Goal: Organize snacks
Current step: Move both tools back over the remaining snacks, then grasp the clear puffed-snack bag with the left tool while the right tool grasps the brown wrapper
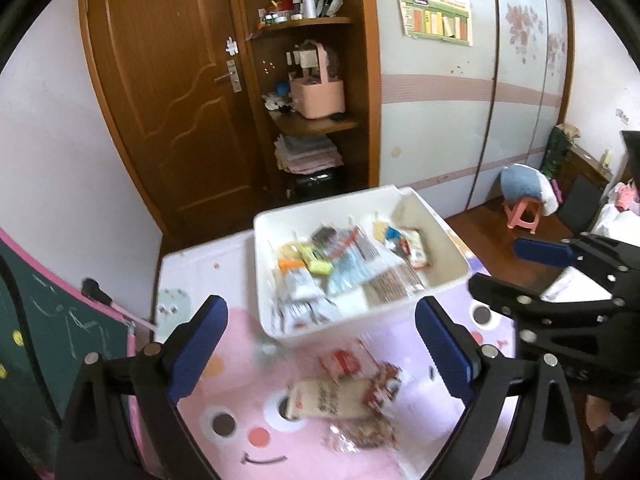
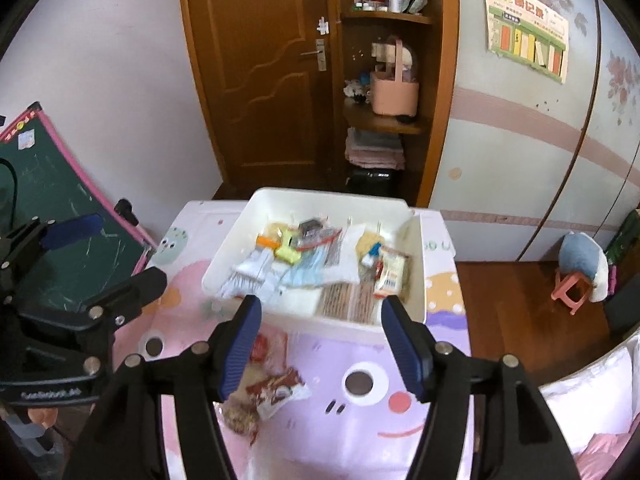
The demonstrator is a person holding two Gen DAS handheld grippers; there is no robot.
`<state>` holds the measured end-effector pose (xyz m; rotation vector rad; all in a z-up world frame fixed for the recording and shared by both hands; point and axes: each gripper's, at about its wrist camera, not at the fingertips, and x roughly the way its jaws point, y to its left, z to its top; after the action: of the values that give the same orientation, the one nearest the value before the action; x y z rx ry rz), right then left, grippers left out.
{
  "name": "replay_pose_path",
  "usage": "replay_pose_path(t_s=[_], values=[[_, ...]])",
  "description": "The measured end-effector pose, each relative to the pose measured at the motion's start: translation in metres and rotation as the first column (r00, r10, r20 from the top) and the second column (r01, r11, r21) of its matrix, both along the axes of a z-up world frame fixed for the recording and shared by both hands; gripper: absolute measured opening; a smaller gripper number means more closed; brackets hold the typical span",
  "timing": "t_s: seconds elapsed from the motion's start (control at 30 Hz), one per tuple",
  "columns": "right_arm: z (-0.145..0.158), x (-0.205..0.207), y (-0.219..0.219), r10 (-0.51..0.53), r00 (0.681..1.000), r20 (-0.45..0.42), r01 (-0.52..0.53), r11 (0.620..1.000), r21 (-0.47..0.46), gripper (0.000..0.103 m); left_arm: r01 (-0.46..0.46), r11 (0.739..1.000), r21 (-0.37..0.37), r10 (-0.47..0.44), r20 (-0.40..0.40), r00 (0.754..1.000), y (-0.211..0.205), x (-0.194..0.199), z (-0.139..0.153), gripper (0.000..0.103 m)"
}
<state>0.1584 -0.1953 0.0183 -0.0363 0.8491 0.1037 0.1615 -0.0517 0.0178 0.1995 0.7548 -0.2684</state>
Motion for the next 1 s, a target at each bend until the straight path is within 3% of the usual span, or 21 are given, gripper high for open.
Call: replay_pose_path(t_s=[0.1,0.23,0.33,0.5,0.73,1.0], values=[[-0.022,-0.012,-0.001,-0.006,1.0,-0.028,0.006,1.0,0.022,0.063,-0.001,1.0,-0.019,0.0,-0.016,1.0,0.002,-0.02,-0.023,0.095],[-0.064,-0.025,-0.006,-0.04,0.996,-0.082,0.044,0.998,0.045,0.063,-0.053,0.995,-0.088,0.043,-0.106,0.993,0.012,-0.032,-0.072,0.095],[-0.094,-0.027,-0.013,-0.083,0.988,-0.131,0.093,0.993,0.071,0.063,-0.115,0.985,-0.127,0.086,-0.208,0.974,0.02,-0.032,-0.117,0.095],[-0.142,-0.029,-0.029,-0.151,0.962,-0.228,0.187,0.971,0.147,0.063,-0.171,0.978,-0.119,0.122,-0.338,0.933,0.018,-0.031,-0.181,0.095],[-0.176,-0.027,-0.034,-0.158,0.94,-0.304,0.226,0.953,0.203,0.063,-0.147,0.987,-0.059,0.112,-0.398,0.911,0.002,-0.029,-0.224,0.095],[-0.197,-0.014,-0.014,-0.109,0.933,-0.344,0.184,0.964,0.192,0.063,-0.17,0.983,-0.065,0.121,-0.463,0.878,-0.002,-0.019,-0.251,0.095]])
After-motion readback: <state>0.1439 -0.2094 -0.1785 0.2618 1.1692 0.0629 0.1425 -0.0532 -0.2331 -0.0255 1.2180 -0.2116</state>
